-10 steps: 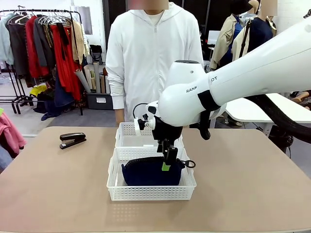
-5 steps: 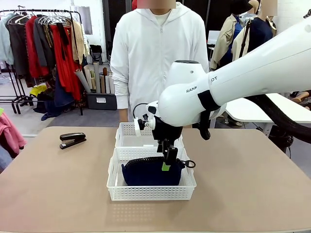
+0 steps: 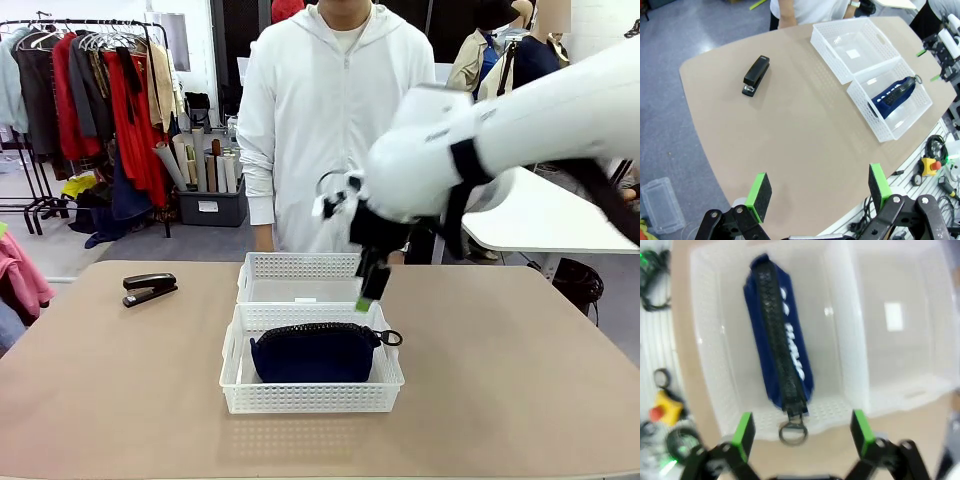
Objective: Distribute items into two baskets.
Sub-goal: Pick up the Stapler that the person points to.
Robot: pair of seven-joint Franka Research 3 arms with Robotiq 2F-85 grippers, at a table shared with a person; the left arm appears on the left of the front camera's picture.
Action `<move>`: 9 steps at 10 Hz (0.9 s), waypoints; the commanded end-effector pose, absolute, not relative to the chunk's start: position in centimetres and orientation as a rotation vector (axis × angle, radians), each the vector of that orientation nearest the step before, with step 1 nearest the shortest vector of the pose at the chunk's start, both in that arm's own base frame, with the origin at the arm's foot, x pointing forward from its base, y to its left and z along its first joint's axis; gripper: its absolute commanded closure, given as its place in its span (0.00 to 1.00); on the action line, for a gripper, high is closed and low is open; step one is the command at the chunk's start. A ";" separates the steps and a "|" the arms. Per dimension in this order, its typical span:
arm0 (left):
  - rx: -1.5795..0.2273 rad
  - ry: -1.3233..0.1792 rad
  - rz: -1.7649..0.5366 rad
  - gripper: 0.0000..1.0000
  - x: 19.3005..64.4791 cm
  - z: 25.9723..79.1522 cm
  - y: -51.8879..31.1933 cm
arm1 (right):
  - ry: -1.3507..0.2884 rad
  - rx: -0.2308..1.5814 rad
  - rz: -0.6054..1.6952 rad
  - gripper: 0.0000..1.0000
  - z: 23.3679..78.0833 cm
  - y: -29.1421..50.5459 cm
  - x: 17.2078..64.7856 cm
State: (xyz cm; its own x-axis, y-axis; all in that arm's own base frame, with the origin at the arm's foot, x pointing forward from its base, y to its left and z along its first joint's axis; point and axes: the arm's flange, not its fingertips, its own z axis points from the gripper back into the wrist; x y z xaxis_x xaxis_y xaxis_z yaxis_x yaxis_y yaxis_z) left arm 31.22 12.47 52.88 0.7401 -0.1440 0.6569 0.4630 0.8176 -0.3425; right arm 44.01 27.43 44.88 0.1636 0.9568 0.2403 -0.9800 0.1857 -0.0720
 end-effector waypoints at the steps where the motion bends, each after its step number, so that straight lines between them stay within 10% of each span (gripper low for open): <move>1: -0.521 -0.661 -0.351 0.00 31.2 52.9 12.5 | -0.265 0.167 1.204 0.00 47.5 21.9 43.5; 9: -0.521 -0.661 -0.351 0.00 31.2 52.9 12.5 | -0.326 0.402 0.635 0.00 52.8 0.8 37.8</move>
State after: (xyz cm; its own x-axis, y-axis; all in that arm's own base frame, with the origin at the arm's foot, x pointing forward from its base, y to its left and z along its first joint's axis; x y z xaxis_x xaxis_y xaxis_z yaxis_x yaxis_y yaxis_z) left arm 31.23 12.45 52.90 0.7402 -0.1447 0.6566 0.4628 0.8180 -0.3415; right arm 38.56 0.83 52.53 0.7158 0.5862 0.3794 -0.6868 0.6892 0.2310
